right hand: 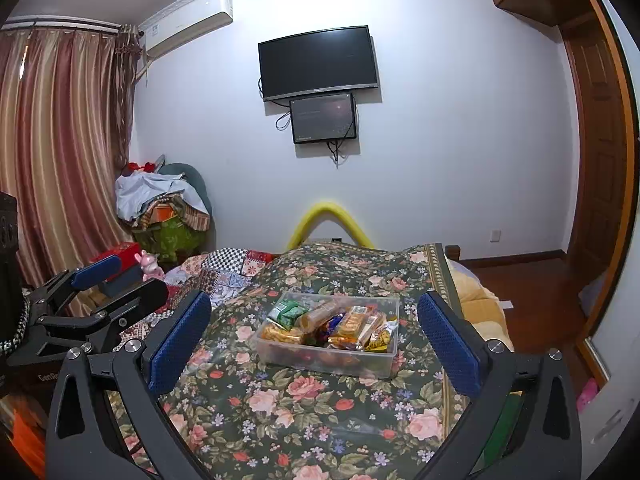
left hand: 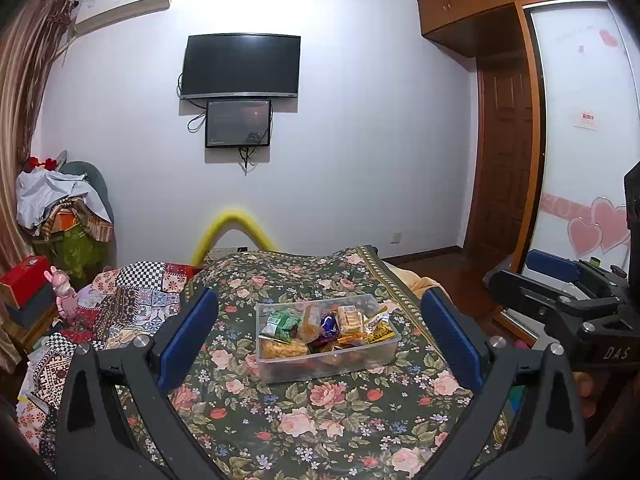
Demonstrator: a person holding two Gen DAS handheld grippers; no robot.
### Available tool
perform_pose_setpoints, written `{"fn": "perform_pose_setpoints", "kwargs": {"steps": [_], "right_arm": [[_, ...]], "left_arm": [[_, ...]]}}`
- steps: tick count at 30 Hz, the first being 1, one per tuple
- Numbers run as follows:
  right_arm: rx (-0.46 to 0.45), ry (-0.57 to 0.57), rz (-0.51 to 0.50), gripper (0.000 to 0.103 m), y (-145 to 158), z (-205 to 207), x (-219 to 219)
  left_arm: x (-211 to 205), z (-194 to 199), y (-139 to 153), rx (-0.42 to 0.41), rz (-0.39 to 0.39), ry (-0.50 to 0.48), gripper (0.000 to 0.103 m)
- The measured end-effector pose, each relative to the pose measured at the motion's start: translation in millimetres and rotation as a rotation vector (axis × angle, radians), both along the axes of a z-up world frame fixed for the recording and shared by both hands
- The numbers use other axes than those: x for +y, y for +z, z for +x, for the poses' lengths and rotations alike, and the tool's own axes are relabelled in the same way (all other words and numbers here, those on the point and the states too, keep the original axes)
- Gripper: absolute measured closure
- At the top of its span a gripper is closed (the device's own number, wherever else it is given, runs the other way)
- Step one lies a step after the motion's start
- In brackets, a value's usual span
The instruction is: Organize snacks
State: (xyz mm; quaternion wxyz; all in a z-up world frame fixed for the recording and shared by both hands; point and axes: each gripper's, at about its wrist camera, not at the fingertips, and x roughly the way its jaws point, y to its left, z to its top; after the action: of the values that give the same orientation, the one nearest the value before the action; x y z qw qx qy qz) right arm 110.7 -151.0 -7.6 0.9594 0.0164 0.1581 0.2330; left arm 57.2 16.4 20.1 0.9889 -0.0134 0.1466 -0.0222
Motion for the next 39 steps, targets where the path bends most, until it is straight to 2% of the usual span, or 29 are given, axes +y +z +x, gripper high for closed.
{"fn": "perform_pose_setpoints", "kwargs": {"steps": [21, 39], "right_arm": [[-0.006, -0.031, 0.003, 0.0, 2.1, -2.3, -1.2], [-0.032, -0.063, -0.034, 0.0, 2.4, -7.0, 1.6]], "left_arm": [[-5.8, -0.4, -0.2, 0.003, -0.002, -0.032, 0.0], [-4.6, 1.9, -0.5, 0.013, -0.012, -0.03, 0.0]]}}
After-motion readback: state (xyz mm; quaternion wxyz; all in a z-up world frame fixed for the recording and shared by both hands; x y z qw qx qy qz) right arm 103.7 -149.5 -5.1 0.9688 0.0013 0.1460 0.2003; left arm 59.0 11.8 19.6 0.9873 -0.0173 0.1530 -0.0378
